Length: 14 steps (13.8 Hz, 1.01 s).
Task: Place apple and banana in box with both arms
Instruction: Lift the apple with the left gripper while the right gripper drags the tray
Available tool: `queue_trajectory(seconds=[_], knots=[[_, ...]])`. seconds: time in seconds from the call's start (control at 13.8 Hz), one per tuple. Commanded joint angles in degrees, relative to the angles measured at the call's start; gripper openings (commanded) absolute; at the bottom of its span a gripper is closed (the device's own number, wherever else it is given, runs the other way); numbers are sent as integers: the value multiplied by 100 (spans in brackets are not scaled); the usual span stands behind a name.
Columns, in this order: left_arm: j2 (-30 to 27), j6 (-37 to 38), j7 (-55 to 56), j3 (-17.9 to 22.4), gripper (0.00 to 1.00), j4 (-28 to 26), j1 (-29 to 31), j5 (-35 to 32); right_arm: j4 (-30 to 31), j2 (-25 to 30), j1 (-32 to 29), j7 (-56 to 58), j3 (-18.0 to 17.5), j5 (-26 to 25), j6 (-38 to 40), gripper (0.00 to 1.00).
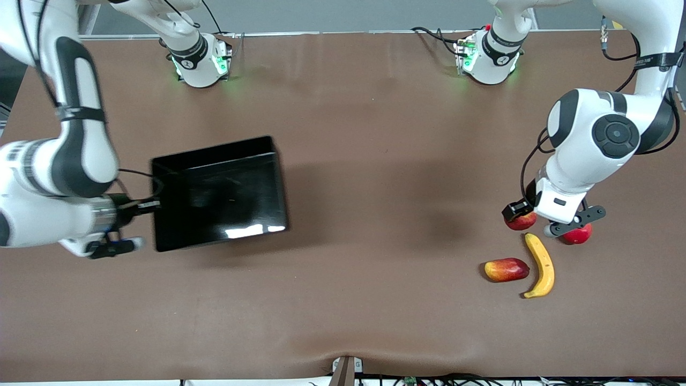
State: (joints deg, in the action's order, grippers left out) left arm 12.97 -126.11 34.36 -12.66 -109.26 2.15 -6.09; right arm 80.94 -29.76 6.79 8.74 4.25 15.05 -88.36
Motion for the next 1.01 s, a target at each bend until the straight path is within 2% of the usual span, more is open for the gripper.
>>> queue_trajectory(seconds=[0.0,0.29,0.58,0.94], knots=[[74,113,62,-8,0,151,-13,73,238,119,487,-310,50,332,-294,0],[109,287,194,-17,0,316,-91,90,668,67,1542,-1354,58,429,-1479,0],[171,692,580,-17,0,607,-329,126,686,-161,2140,-2382,58,438,-2157,0],[180,867,941,-8,0,782,-662,213,678,-741,2835,-3350,58,429,-3361,0]])
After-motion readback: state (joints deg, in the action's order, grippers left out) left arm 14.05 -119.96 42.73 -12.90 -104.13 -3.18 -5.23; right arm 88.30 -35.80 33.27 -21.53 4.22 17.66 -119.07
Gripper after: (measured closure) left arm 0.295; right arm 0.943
